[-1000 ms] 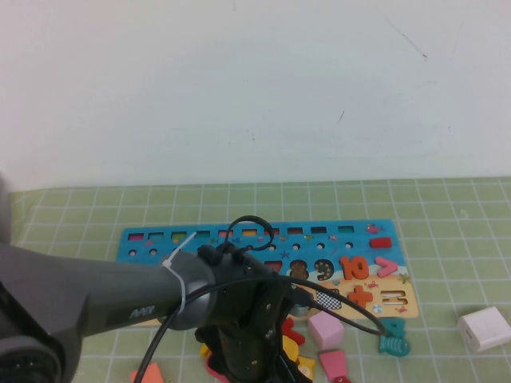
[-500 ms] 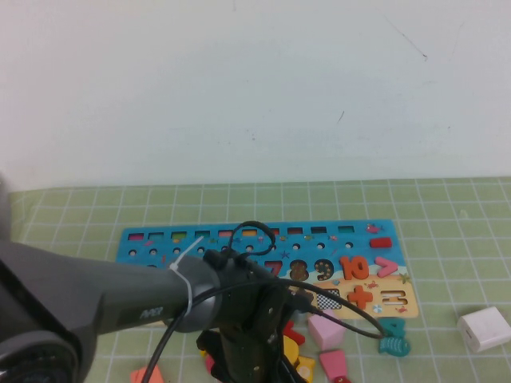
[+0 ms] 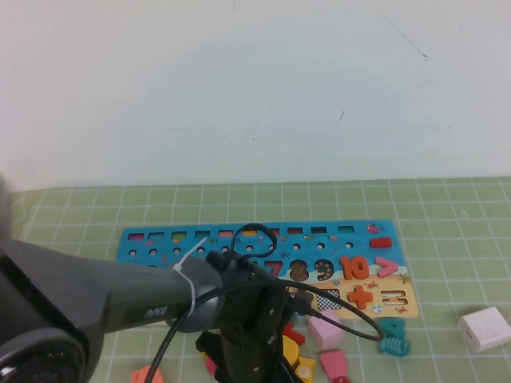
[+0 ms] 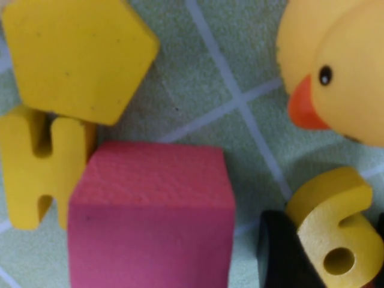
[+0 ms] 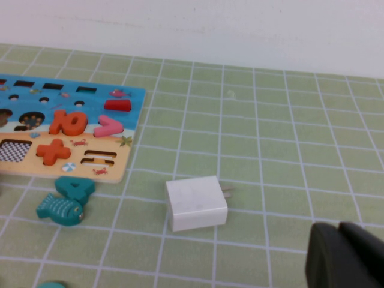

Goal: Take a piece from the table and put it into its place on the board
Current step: Pick up the "number 6", then place the "number 6" into the hole of the number 6

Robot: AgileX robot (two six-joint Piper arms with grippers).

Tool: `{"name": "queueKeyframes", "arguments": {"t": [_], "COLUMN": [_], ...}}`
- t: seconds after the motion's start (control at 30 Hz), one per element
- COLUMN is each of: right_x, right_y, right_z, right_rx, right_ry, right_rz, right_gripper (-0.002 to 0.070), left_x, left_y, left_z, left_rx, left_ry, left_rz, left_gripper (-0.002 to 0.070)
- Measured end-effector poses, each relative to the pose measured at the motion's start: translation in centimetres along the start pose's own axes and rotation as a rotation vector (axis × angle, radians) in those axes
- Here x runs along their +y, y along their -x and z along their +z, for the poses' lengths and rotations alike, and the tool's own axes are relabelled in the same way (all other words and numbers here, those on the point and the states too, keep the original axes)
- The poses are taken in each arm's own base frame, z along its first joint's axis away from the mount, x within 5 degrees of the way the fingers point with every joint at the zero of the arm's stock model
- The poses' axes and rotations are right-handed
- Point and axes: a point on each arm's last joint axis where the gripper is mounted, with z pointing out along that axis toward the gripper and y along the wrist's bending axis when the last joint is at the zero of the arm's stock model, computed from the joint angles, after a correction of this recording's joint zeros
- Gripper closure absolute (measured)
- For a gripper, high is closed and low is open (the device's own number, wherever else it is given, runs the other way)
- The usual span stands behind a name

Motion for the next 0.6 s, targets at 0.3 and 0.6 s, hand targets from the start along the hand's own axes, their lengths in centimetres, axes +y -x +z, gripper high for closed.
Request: {"name": "queueKeyframes", "arguments": {"t": [0.3, 0.6], "right_x": [0.0, 0.0], "right_y": [0.0, 0.0], "right_z": [0.0, 0.0], "right_rx": [0.000, 0.000], "right_ry": [0.000, 0.000], "right_rz": [0.000, 0.000], "right_gripper": [0.0678, 0.0678], "left_x": [-0.1, 1.5], "left_y": [-0.4, 0.9], "left_z": [-5.3, -10.9], "left_rx": [-0.082, -0.149], "left_ry": [-0.021, -0.001], "left_rz": [0.017, 0.012], "left_gripper": [0.0410, 0.0410]}}
